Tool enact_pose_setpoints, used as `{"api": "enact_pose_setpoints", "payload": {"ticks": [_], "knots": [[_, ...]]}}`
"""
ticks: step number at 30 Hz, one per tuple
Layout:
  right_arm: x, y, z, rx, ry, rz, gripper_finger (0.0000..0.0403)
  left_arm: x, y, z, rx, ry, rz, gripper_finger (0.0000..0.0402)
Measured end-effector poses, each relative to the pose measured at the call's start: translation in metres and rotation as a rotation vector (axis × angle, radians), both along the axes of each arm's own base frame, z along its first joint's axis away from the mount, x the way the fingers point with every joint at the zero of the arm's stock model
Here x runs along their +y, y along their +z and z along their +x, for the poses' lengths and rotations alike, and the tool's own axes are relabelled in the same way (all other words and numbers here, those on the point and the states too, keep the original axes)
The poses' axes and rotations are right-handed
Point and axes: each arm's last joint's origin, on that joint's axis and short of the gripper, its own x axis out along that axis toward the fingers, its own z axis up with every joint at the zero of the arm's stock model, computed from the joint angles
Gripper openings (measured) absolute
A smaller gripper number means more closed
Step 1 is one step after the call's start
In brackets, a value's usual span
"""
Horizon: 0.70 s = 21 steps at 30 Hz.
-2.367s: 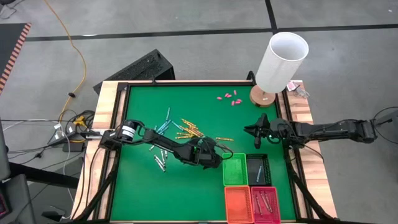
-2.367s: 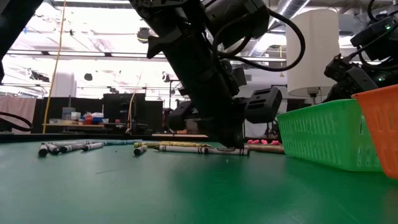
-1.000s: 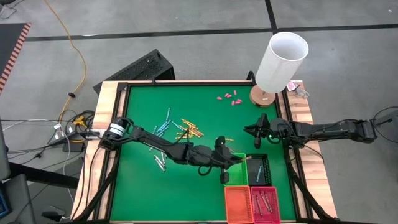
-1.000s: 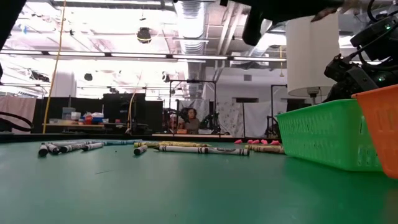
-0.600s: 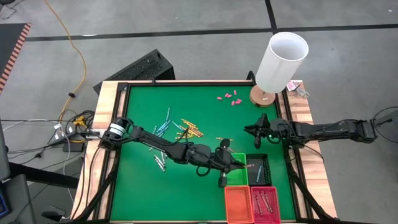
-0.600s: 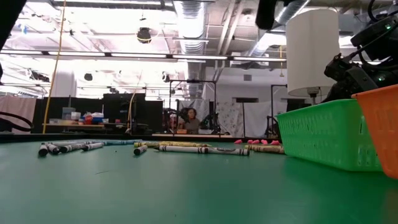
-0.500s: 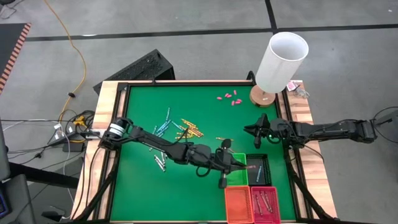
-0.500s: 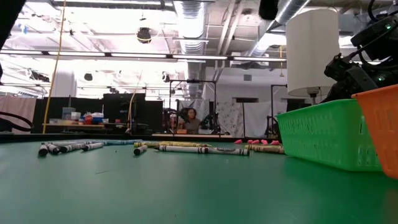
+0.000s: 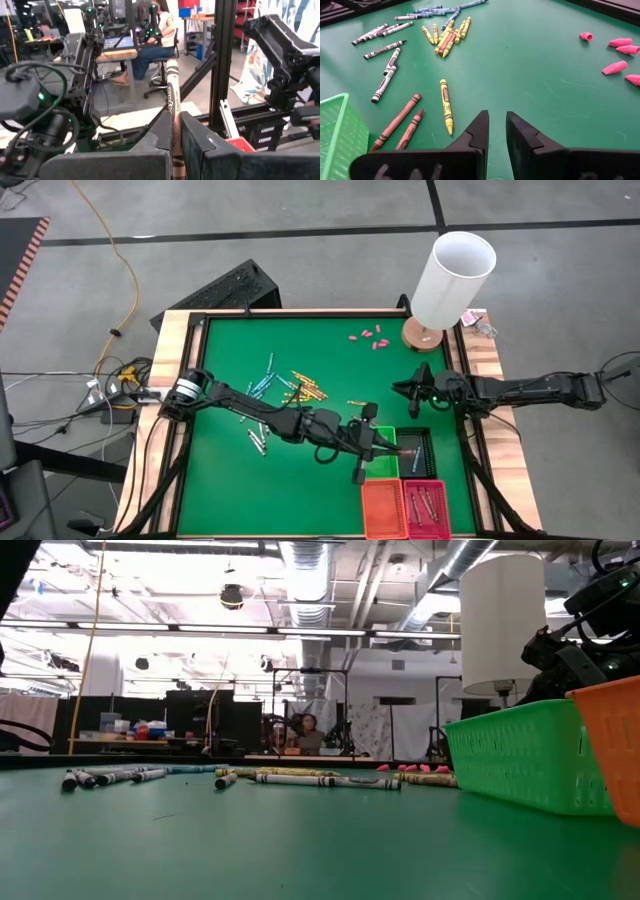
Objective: Sort crayons
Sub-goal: Put the brown crayon into the red bin
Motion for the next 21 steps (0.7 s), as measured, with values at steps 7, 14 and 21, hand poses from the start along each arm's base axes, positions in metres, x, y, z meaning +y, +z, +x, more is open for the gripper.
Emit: {"api": "enact_pose_setpoints", "payload": {"ticks": [7, 14, 21], "knots": [[0.0, 0.0, 0.0, 0.0, 0.0, 0.0, 0.0068, 0.0, 0.001, 0.0, -0.013, 0.0, -0.003, 0.0], [0.0, 0.0, 0.0, 0.0, 0.0, 0.0, 0.0068, 0.0, 0.005, 0.0, -0.053, -0.002, -0.001, 0.0], [0.0, 0.0, 0.0, 0.0, -0.001, -0.002, 0.0068, -0.001, 0.026, 0.004, -0.053, 0.001, 0.049, 0.0]]}}
